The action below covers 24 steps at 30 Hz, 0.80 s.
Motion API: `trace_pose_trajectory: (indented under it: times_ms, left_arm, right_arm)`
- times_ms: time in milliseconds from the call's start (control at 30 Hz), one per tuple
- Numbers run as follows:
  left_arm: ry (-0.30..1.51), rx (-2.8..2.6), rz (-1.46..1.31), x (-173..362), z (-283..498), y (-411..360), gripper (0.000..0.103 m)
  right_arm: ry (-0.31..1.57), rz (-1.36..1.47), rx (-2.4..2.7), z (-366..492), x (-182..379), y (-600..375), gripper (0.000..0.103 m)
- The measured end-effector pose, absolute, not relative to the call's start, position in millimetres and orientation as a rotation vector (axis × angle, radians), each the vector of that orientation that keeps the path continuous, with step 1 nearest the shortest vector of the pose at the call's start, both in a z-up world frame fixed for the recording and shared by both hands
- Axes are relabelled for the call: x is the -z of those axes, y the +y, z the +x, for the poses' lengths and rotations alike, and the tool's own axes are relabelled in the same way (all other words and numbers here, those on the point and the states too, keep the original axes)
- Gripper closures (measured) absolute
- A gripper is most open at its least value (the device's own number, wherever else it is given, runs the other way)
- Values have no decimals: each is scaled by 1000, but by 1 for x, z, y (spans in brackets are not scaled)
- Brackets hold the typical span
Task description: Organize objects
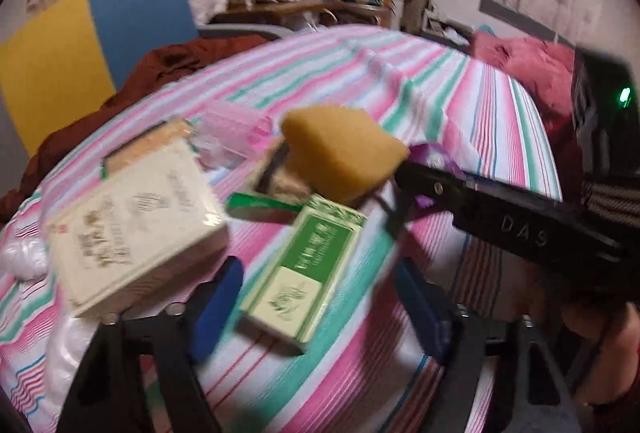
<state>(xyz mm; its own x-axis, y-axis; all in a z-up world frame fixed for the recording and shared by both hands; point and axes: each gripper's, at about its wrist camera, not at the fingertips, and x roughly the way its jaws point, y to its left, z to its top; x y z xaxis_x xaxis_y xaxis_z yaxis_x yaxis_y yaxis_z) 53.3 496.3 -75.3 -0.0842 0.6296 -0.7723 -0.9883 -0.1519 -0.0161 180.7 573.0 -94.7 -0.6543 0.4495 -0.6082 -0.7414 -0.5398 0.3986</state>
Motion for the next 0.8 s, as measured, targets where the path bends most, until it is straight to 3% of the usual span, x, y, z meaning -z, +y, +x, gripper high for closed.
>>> trace_pose_trajectory:
  times_ms: [133, 167, 800]
  left_arm:
    - [625, -1586, -759, 77, 52, 497, 68]
    - [615, -1596, -768, 77, 50, 496, 72]
    - [457, -1858, -795, 83, 67, 417, 71]
  right_arm:
    - [846, -578, -2197, 180, 95, 573, 55]
    - [844, -579, -2197, 180, 95, 573, 55]
    - [783, -610, -2179, 175, 94, 569, 55]
